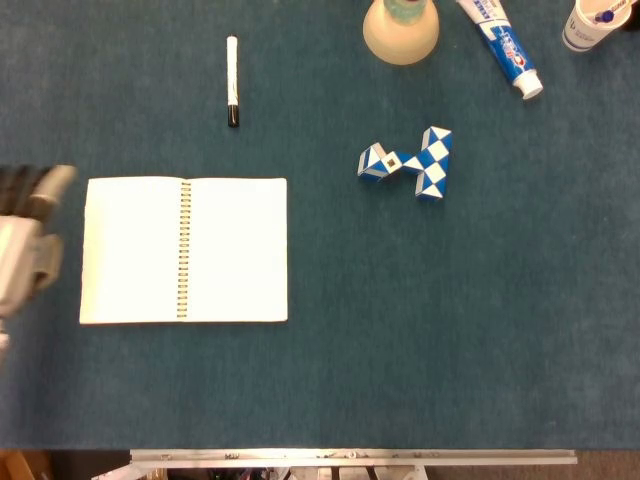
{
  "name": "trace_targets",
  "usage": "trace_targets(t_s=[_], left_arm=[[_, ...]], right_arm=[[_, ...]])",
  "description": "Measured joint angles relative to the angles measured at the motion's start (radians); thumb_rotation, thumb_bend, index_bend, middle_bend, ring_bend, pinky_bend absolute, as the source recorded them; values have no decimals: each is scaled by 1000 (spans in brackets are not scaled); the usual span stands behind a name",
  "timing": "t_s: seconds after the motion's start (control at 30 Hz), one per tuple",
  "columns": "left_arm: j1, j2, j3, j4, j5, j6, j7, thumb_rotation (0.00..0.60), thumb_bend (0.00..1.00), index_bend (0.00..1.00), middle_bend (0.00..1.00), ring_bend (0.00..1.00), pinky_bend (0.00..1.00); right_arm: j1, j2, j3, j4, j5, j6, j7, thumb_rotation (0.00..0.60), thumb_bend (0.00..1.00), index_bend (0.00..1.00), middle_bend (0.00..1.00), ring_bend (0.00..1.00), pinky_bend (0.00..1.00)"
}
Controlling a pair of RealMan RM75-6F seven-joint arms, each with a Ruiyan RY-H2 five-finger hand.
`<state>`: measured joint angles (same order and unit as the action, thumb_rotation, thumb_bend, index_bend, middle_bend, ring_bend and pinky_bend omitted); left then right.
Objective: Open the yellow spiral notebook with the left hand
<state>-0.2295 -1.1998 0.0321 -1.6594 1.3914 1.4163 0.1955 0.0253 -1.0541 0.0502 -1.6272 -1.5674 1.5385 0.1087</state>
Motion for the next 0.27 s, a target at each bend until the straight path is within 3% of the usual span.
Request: trace_targets(t_s=[0.27], left_arm=[[110, 28, -23, 67, -61, 82, -178, 600, 435, 60, 102, 76, 0]], right_arm=[[18, 4, -3, -34, -15, -20, -40, 600, 353, 93, 119, 2, 0]])
